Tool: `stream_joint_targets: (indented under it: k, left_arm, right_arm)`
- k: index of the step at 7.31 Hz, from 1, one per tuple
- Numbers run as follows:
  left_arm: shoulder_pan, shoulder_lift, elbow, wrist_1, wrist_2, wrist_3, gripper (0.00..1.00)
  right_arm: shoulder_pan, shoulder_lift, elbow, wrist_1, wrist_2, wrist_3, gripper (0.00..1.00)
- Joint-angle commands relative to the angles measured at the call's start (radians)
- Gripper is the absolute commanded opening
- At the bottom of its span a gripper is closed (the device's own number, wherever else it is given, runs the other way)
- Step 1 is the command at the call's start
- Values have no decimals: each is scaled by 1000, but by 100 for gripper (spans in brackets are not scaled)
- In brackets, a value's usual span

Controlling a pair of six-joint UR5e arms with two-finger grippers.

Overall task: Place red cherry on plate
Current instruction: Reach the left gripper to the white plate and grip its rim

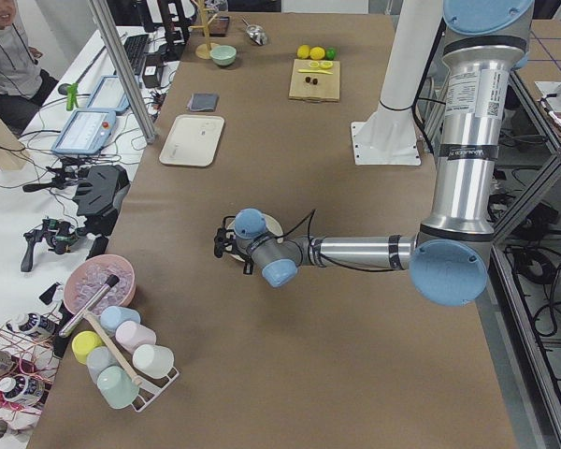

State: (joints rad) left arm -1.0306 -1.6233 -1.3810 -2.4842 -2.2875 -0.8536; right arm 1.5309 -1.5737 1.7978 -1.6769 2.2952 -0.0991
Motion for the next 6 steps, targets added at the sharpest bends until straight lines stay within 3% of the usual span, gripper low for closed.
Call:
stream_joint_targets:
  k: [1, 3, 4, 5, 6]
  left_arm:
    - [1, -4, -31, 14, -35, -4, 0]
    - [-64, -76, -88, 124, -166, -42, 0]
    - [-94, -122, -148, 246, -212, -45, 0]
    - [-92, -159, -214, 365, -205, -61, 0]
    - [-77, -225, -228, 395, -199, -153, 0]
  right_arm:
    - [0, 0, 0, 0, 1, -2, 100]
    - [0, 0, 0, -1, 3, -2, 100]
    - [0, 0, 0, 0, 3, -2, 100]
    - [0, 0, 0, 0, 3, -2, 100]
    - [0, 0, 2, 0, 1, -2, 100]
